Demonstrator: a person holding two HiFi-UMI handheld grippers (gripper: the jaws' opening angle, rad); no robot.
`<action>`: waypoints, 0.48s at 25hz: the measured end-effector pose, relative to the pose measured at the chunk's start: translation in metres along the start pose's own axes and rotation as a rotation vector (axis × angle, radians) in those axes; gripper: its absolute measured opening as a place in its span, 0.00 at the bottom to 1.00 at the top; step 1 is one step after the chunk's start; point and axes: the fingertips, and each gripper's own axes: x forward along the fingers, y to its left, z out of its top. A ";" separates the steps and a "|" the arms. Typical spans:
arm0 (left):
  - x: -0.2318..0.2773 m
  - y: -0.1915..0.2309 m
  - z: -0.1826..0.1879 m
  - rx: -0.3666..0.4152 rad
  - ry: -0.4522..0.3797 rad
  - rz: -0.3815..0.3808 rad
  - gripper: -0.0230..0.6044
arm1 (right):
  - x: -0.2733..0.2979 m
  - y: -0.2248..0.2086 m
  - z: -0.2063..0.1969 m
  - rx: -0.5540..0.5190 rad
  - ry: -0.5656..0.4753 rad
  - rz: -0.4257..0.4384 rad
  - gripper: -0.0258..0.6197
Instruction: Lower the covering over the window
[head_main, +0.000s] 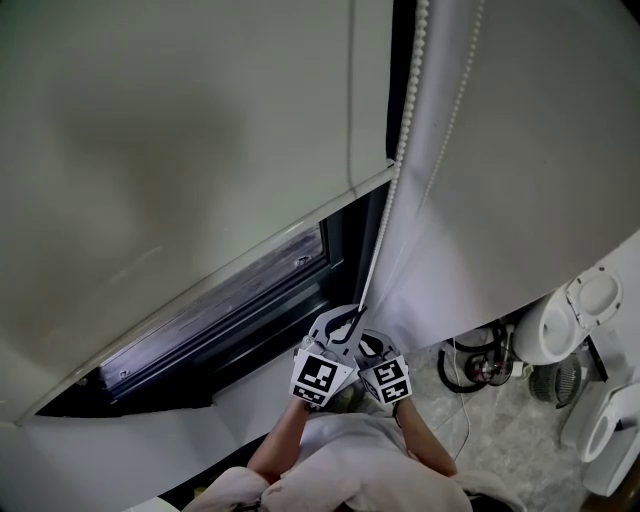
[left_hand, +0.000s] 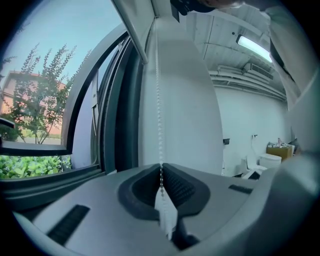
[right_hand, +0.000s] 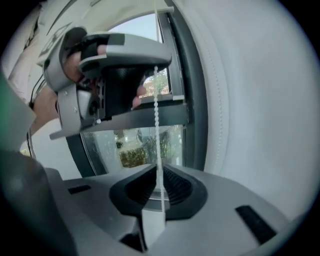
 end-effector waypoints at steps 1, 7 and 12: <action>0.000 -0.001 0.000 0.000 0.000 -0.002 0.07 | -0.007 -0.001 0.009 0.002 -0.022 -0.007 0.13; -0.001 -0.004 0.003 -0.003 -0.003 -0.012 0.07 | -0.064 -0.010 0.071 -0.013 -0.128 -0.068 0.17; -0.004 -0.006 0.005 -0.006 -0.005 -0.019 0.07 | -0.099 -0.012 0.122 -0.070 -0.218 -0.099 0.17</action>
